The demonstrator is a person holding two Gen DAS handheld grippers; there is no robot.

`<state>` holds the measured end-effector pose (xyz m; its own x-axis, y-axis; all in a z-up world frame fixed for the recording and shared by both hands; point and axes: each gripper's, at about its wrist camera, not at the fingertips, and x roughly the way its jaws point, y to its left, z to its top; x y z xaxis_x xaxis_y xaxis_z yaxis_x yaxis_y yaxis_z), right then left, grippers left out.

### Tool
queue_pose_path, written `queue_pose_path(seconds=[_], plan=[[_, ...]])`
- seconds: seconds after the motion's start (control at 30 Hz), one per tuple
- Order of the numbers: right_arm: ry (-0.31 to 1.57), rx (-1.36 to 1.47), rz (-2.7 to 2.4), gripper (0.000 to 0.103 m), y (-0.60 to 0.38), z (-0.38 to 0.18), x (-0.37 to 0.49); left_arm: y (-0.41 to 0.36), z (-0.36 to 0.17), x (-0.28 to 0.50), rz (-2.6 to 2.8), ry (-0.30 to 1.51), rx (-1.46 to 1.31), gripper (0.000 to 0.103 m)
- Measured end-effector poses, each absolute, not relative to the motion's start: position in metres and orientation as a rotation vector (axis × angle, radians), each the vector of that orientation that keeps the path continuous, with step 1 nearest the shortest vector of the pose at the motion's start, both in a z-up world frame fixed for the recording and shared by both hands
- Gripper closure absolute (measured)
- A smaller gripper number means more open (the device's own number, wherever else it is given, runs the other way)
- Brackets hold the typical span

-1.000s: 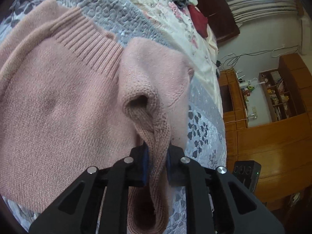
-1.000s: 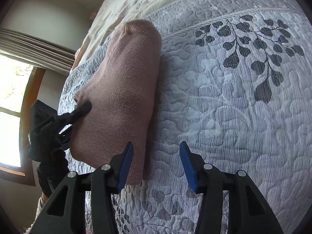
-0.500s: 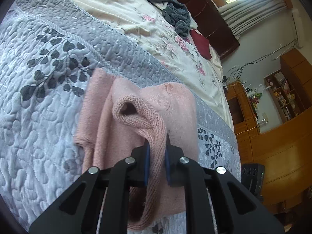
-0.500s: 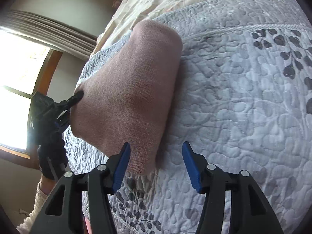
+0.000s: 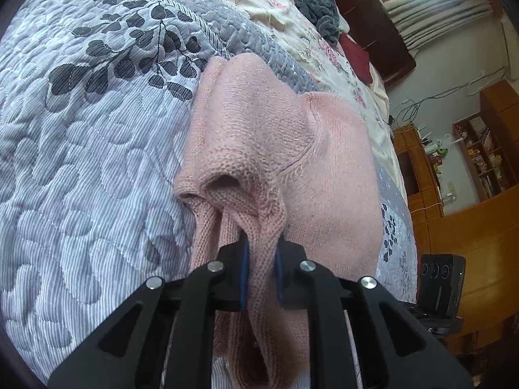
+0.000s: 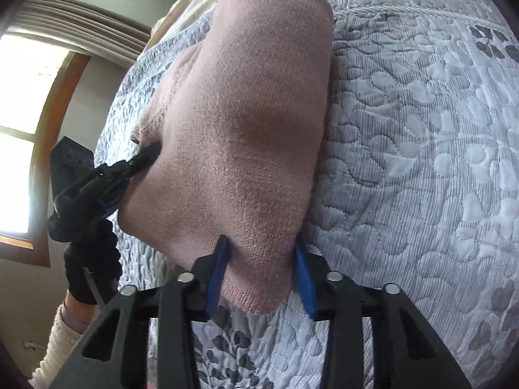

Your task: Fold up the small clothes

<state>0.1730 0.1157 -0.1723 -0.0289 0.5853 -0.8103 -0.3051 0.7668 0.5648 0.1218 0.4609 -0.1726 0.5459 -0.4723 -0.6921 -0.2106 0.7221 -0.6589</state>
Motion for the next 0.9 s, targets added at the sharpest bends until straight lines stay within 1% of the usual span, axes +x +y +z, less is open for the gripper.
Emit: queue_pose_path(seconds=[0.03,0.1,0.17,0.23,0.3,0.33,0.5,0.67,0.77,0.83,0.9], plan=[[1.436,0.235,0.716,0.072,0.114,-0.175,0.172,0.46,-0.175,0.123,-0.176,1.02,-0.773,0.089],[1.442,0.234,0.711,0.073,0.114,-0.18,0.169,0.46,-0.176,0.123,-0.183,1.027,-0.775,0.087],[1.448,0.234,0.714,0.073,0.112,-0.181,0.167,0.465,-0.172,0.119,-0.19,1.03,-0.796,0.083],[1.445,0.232,0.731,0.069,0.112,-0.18,0.167,0.472,-0.163,0.112,-0.181,1.018,-0.802,0.079],[1.431,0.221,0.748,0.063,0.107,-0.175,0.168,0.481,-0.152,0.108,-0.171,0.992,-0.793,0.072],[1.418,0.215,0.751,0.062,0.103,-0.172,0.167,0.486,-0.147,0.108,-0.163,0.978,-0.791,0.069],[1.408,0.215,0.747,0.062,0.099,-0.17,0.172,0.51,-0.134,0.135,-0.09,0.95,-0.813,0.064],[1.415,0.232,0.75,0.059,0.102,-0.177,0.175,0.506,-0.143,0.182,-0.06,1.025,-0.778,0.064],[1.417,0.235,0.751,0.057,0.104,-0.18,0.176,0.498,-0.148,0.199,-0.048,1.049,-0.754,0.066],[1.417,0.231,0.753,0.057,0.106,-0.181,0.177,0.494,-0.149,0.201,-0.049,1.048,-0.75,0.084],[1.414,0.223,0.753,0.057,0.108,-0.18,0.177,0.492,-0.143,0.194,-0.039,1.004,-0.723,0.092]])
